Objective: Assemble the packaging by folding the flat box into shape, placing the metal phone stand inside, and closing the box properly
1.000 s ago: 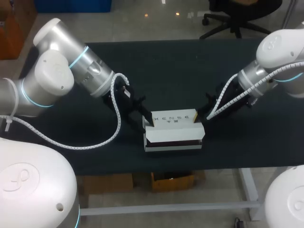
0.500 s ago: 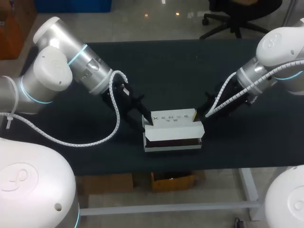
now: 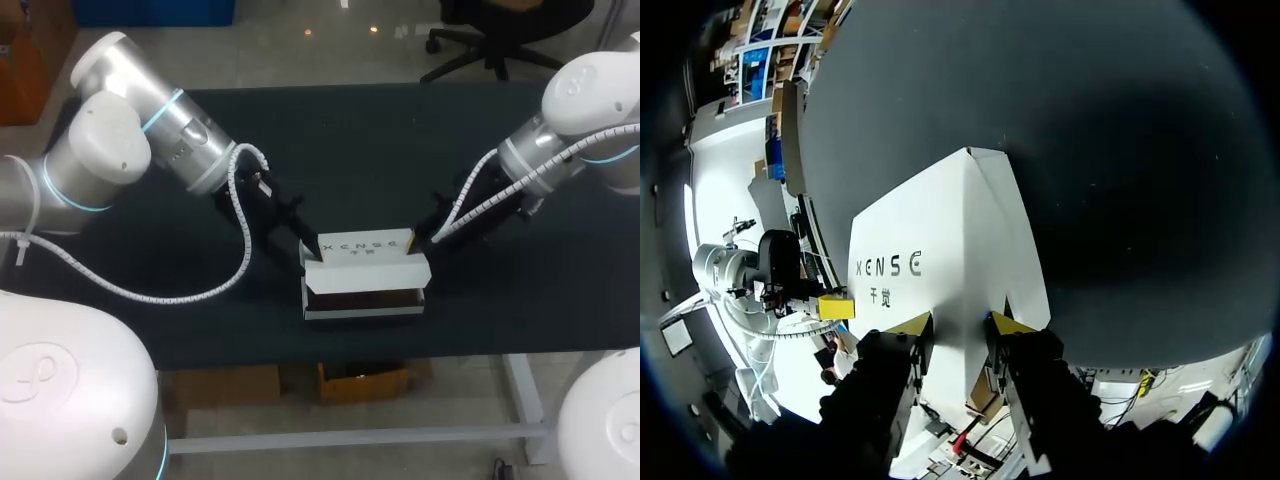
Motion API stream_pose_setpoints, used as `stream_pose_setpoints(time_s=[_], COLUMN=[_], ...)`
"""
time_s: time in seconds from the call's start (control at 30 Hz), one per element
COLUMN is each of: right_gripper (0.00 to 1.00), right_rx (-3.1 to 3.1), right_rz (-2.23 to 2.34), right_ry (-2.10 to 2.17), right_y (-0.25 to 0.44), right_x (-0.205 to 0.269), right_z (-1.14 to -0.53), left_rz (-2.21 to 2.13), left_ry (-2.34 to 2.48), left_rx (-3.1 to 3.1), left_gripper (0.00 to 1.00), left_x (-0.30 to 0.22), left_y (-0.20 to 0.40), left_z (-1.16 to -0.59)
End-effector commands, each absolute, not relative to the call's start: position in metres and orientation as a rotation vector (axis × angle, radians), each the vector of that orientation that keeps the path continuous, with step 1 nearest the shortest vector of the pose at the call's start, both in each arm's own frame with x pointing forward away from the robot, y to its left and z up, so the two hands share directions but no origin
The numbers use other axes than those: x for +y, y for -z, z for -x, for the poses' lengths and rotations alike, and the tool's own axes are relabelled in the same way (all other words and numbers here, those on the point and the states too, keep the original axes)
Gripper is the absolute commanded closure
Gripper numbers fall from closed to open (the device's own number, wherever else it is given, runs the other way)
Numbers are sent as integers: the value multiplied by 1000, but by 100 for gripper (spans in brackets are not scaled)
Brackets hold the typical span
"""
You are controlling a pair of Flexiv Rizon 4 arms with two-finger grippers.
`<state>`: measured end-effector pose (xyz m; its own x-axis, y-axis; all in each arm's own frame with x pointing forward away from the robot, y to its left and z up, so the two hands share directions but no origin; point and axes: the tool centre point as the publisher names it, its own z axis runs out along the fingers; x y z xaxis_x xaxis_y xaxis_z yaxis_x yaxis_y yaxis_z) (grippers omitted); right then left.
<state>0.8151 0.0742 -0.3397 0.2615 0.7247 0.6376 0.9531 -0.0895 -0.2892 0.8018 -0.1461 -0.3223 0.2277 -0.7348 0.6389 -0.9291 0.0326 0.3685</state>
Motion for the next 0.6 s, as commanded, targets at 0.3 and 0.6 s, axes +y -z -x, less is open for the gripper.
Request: stream_pose_setpoints(time_s=[0.3, 0.6], right_gripper=[68, 69], right_rx=[-1497, -1486], right_rz=[1870, 1864], right_ry=[417, 401], right_y=[340, 337], right_x=[76, 78], right_z=[-814, -812], left_rz=[-1729, -1712], left_ry=[-283, -255], left_rx=[-1542, -1527], left_gripper=[58, 58], left_x=[-155, -158], left_y=[321, 318], left_z=[-805, -804])
